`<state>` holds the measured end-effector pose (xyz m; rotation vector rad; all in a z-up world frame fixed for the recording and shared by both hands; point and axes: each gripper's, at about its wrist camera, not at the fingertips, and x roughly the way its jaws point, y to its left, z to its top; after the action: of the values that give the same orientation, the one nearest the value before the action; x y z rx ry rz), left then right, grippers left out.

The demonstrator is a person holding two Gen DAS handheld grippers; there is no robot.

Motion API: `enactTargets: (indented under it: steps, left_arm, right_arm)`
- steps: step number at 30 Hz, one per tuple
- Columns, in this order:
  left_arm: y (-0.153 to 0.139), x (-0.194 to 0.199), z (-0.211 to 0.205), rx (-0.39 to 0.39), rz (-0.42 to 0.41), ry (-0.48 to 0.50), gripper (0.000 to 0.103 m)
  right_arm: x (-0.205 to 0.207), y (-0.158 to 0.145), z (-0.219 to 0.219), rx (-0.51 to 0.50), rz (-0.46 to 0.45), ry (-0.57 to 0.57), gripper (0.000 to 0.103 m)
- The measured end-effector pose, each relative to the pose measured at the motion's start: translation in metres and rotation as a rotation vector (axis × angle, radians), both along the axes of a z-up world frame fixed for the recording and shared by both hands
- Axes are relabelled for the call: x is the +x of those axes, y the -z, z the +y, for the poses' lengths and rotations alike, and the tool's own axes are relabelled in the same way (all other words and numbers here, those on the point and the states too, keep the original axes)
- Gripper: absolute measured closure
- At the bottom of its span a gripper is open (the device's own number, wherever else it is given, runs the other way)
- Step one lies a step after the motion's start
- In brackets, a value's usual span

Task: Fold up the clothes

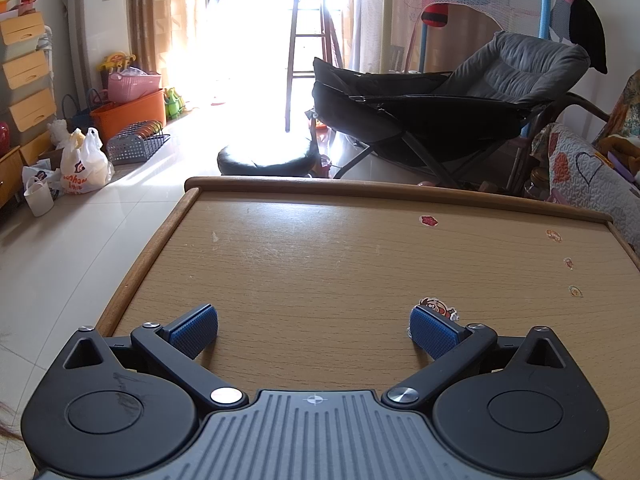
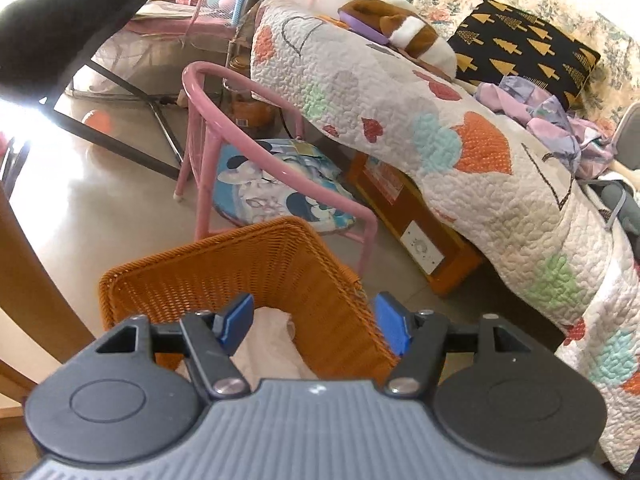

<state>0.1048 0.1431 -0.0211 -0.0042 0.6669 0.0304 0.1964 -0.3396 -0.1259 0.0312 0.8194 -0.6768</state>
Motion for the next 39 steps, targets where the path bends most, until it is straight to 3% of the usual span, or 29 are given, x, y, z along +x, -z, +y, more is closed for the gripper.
enactTargets:
  steps: [10, 19, 25, 30, 39]
  left_arm:
    - [0.003, 0.000, -0.008, 0.000, 0.000, -0.001, 0.000]
    - [0.003, 0.000, -0.009, 0.000, 0.000, -0.001, 0.000]
    - [0.003, 0.001, -0.008, 0.000, 0.000, -0.001, 0.000]
    - [0.003, 0.000, -0.008, 0.000, 0.000, 0.000, 0.000]
    - [0.003, 0.000, -0.007, 0.000, 0.000, 0.000, 0.000]
  right_arm:
    - [0.001, 0.010, 0.002, 0.037, 0.031, -0.030, 0.036]
    - [-0.016, 0.022, -0.006, 0.154, 0.016, -0.017, 0.036]
    - [-0.033, 0.024, 0.001, 0.203, 0.072, -0.054, 0.036]
    - [-0.051, 0.003, -0.001, 0.225, 0.054, -0.053, 0.036]
    - [-0.092, -0.033, -0.037, 0.288, -0.046, 0.051, 0.036]
